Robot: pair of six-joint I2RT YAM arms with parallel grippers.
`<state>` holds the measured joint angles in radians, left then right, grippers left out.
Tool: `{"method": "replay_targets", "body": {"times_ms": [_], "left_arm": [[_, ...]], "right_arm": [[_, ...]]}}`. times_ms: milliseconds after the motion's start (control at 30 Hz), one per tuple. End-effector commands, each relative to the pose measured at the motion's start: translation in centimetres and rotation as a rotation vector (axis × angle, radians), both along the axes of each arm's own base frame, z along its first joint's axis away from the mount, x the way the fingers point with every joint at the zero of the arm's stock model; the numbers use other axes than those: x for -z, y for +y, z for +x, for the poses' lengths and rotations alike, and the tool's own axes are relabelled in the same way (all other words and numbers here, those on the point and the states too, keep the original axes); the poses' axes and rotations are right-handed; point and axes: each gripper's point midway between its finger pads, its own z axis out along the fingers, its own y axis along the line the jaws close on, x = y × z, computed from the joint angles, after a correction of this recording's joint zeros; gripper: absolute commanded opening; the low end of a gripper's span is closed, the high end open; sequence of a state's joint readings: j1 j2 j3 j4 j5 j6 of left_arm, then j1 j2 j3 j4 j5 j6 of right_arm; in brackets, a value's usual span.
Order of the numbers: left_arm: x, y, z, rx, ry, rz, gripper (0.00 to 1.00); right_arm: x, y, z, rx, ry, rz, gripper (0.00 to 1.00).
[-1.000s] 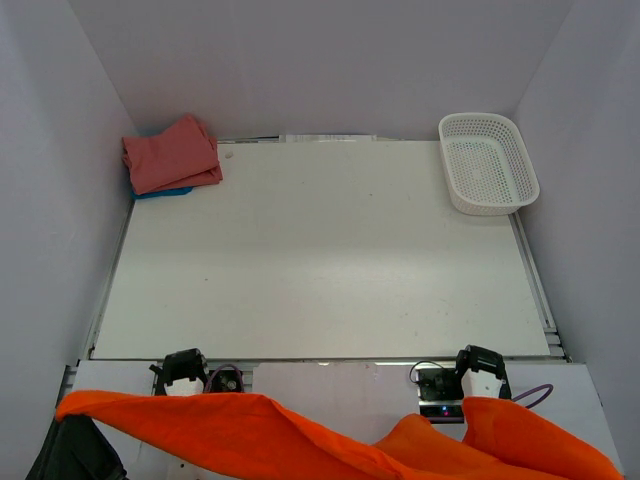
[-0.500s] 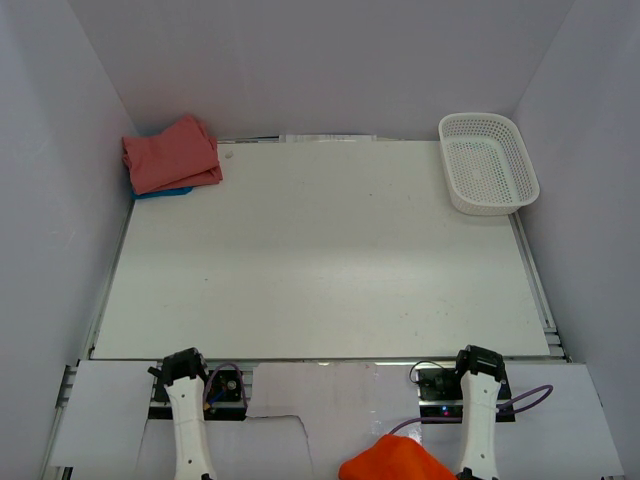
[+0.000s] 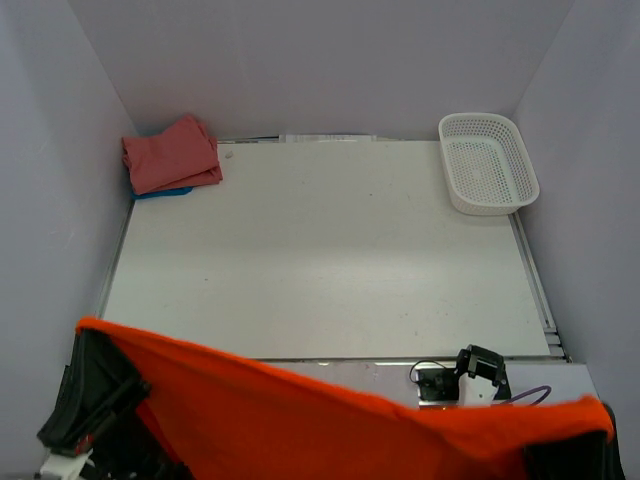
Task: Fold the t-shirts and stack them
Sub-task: Flatten out the tshirt
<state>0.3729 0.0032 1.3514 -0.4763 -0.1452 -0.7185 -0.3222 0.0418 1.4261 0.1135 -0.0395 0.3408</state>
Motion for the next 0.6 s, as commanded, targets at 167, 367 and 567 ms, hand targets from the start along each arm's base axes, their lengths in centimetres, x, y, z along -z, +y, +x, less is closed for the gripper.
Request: {"method": "replay_targets", "body": {"times_ms": [167,367,567], "left_arm": [[5.7,3.0,8.4,0.020,0.202,-0.102,0.00],[10.0,5.3,16.2,0.075,0.389,-0.188,0.00],[8.6,3.8,18.1,0.156,0.424,-0.055,0.00]], "right_arm": [[4.1,-2.0,13.6,-0.106,0.307,0.032,0.08],[5.6,-3.2,20.8,-0.177,0.485,0.062,0.08],[5.1,-3.2,22.4,-0.215,0.522,0.047,0.08]]}}
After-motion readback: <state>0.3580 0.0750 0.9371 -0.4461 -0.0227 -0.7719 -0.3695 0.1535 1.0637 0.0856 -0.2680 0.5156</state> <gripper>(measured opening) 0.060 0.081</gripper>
